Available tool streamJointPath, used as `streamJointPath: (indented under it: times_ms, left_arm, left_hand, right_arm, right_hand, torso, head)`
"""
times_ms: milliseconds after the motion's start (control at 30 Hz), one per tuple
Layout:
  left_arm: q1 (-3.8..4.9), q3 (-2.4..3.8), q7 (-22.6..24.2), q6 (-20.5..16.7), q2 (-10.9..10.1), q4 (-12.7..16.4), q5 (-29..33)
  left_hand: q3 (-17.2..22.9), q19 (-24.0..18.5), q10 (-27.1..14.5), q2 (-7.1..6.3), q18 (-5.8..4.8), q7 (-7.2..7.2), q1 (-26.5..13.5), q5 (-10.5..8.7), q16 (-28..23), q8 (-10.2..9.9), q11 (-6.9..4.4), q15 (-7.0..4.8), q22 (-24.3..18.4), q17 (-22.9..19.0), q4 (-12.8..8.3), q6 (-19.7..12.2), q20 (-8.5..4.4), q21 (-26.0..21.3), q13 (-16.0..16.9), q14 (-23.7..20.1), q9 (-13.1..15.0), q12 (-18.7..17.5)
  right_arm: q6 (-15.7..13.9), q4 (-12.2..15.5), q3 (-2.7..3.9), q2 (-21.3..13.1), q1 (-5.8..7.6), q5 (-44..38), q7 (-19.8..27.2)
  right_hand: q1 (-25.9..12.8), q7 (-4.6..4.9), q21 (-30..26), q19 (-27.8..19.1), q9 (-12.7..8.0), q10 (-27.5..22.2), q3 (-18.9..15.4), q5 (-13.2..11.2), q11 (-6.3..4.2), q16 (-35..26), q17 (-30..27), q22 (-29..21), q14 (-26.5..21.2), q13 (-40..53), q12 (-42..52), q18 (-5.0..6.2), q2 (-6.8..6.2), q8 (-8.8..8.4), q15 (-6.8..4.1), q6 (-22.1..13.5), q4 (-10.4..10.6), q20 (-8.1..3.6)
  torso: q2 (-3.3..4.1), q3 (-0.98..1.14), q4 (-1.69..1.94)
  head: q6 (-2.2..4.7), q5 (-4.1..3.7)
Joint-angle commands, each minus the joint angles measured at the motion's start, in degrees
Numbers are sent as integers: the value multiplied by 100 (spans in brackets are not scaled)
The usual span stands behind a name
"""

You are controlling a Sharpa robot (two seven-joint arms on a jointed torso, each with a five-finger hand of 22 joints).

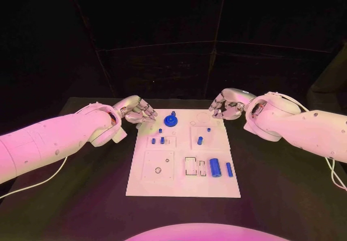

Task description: Assemble the parts on the task board

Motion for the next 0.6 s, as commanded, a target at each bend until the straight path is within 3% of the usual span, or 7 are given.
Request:
streamJointPath:
  times_ms: [33,233,300,600]
  left_arm:
    - [7,3,1189,27,-99,187,2684]
    - [-1,0,1423,177,-257,484,3291]
    - [-6,-1,1454,204,-299,578,3392]
    - [-38,-8,1494,176,-378,864,3544]
  left_hand:
    - [-18,-164,68,69,124,-31,-24,10,-304,42,-30,-11,-270,-434,56,83,5,-298,22,-229,-8,76]
    - [-27,-279,195,117,125,-66,-2,13,-848,69,-71,-45,-421,-1148,74,169,-23,-545,17,-579,-11,125]
    - [-37,-287,197,109,123,-60,-5,12,-910,66,-68,-43,-444,-1230,74,171,-23,-580,12,-615,-14,122]
    - [-61,-298,197,93,120,-36,-5,13,-983,60,-54,-33,-487,-1330,71,171,-19,-644,6,-663,-19,120]
  right_arm:
    - [60,57,1,-5,-120,-1006,-88]
    - [26,44,1,34,-337,-1144,-128]
    - [14,34,1,63,-379,-1180,-136]
    - [96,-124,1,241,-468,-1243,-169]
  right_hand:
    - [7,15,-41,-12,-5,18,60,-36,46,-36,2,-24,203,-120,-60,92,-68,-16,28,48,6,46]
    - [-2,89,-137,-73,-14,-56,139,-84,113,-33,2,-195,210,-389,-208,126,-94,-80,74,16,4,78]
    - [-6,104,-151,-79,-16,-80,155,-84,132,-33,1,-218,210,-457,-243,131,-108,-100,87,0,2,91]
    - [-16,158,-216,-111,-21,-149,215,-94,187,-42,-23,-324,204,-689,-340,152,-146,-169,133,-89,-6,135]
  torso:
    - [3,-5,18]
    - [7,-5,18]
    - [13,3,4]
    - [17,0,2]
  head:
    - [48,-65]
    - [76,-85]
    - [86,-65]
    - [69,-22]
